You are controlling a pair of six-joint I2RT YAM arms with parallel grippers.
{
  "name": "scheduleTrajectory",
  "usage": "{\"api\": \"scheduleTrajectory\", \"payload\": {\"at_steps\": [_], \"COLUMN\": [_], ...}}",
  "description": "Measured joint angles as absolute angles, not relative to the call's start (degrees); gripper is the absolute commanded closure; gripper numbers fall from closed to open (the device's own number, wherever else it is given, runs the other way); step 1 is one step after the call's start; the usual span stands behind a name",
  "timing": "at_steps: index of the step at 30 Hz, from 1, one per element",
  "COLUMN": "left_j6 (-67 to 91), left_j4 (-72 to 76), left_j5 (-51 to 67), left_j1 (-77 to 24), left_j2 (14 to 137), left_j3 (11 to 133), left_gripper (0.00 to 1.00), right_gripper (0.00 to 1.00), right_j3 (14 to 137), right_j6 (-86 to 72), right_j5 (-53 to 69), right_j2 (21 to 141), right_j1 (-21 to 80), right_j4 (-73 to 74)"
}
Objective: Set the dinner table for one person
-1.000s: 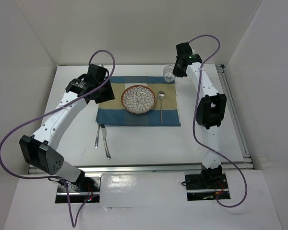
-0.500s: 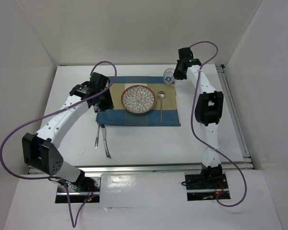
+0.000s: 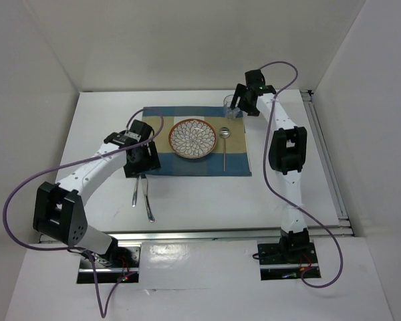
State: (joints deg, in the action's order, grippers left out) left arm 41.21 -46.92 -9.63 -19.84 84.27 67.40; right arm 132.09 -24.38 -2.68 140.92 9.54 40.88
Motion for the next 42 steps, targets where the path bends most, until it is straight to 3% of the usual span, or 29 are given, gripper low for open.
{"api": "scheduleTrajectory", "payload": {"at_steps": [3,10,14,20,29,32,40,42], "left_j6": [42.4,42.6,42.4,42.7,45.6,46.7,51.3,52.8], "left_j4": [-47.1,-43.9,-42.4,-38.0,-34.8,-35.0,-36.6,-37.6], "left_j5": [-9.0,-8.9,-8.8,-7.4,-8.4,-9.2,-11.7,-12.9], "left_j1": [-19.0,-11.0,-8.0,-7.4,-7.2,-7.2,-5.8,-4.7], "left_j2": [84.2,80.7,80.5,81.8,90.0,92.2,91.0,89.1], "left_j3": [63.2,57.3,54.8,52.3,52.1,52.3,51.4,49.7], "left_gripper": [0.18,0.28,0.36,0.39,0.47,0.55,1.00,1.00], "right_gripper": [0.01,0.01,0.01,0.01,0.01,0.01,0.01,0.01], "right_j3": [132.1,131.4,124.7,116.2,106.0,103.1,100.7,100.7], "right_j6": [-24.1,-23.9,-23.9,-23.6,-23.0,-23.0,-22.9,-22.9], "right_j5": [-2.4,-1.0,-1.0,-1.9,-3.5,-3.7,-4.1,-4.1], "right_j2": [140.7,136.5,126.1,109.8,105.3,105.3,104.7,104.2], "right_j1": [10.2,11.1,11.4,12.8,13.5,13.5,13.3,13.1], "right_j4": [40.5,40.5,39.4,37.3,37.0,37.6,37.5,37.5]}}
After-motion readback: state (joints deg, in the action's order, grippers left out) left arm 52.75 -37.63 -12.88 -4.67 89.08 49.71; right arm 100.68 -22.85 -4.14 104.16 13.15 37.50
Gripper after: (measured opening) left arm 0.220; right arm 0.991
